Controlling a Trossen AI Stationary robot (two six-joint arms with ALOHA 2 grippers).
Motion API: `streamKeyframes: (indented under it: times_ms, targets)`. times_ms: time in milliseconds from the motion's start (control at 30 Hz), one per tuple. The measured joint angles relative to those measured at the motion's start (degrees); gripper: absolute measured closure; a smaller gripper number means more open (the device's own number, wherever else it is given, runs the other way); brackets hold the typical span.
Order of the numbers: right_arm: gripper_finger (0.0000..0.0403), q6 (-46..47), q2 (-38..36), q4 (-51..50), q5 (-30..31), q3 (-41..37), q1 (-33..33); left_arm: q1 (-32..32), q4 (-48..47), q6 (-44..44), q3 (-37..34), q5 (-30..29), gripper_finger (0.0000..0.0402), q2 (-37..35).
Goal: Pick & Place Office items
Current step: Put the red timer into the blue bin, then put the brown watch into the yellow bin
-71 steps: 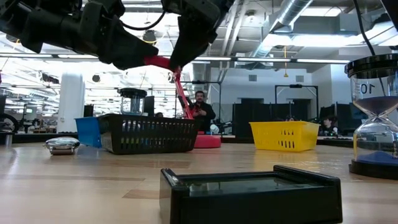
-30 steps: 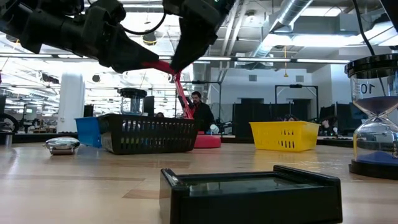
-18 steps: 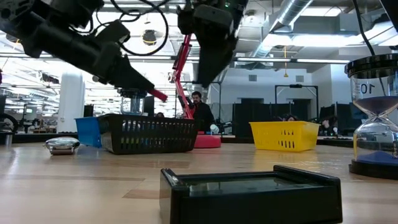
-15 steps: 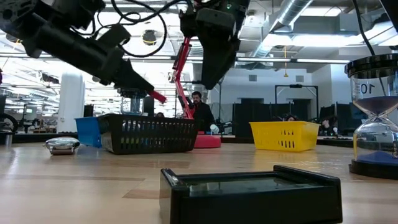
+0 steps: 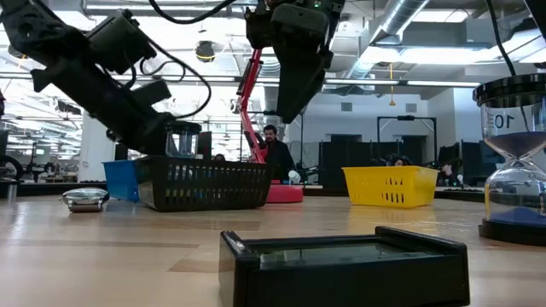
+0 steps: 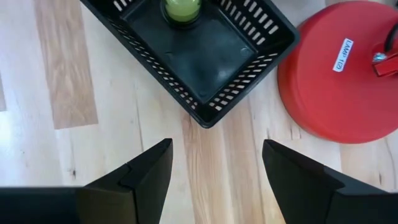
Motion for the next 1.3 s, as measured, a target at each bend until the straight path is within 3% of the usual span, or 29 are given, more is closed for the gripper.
streamKeyframes:
  times_ms: [67, 167, 267, 633, 767, 967, 1300]
  targets:
    - [0.0163, 0.01, 0.0, 0.15, 0.0, 0.0, 0.0, 0.99, 0.07, -4.58, -0.2, 0.14, 0.0241, 0.0]
    - [0.0163, 0.0, 0.0, 0.48, 0.0, 0.0, -0.03, 2.69, 0.08, -9.73, -0.31, 5.08, 0.0223, 0.01]
    - [0.0163, 0.0, 0.0, 1.02, 0.0, 0.0, -0.09, 3.17, 0.09, -8.02, -0.31, 9.11, 0.0209, 0.0]
    - [0.0163, -0.03, 0.0, 1.18, 0.0, 0.0, -0.09, 3.12, -0.06, -2.09, -0.31, 7.51, 0.0177, -2.63]
    - [0.0163, -0.04, 0.0, 1.19, 0.0, 0.0, -0.06, 3.12, -0.04, -6.13, -0.31, 7.87, 0.0196, -5.35]
    - [0.0163, -0.02, 0.0, 1.31, 0.0, 0.0, -0.06, 4.3, -3.34, -15.67, -1.45, 12.93, 0.0246, -4.84]
    - [0.0163, -0.11, 0.0, 2.09, 0.0, 0.0, -0.04, 4.39, -2.88, -18.59, -3.2, 5.2, 0.035, -4.66]
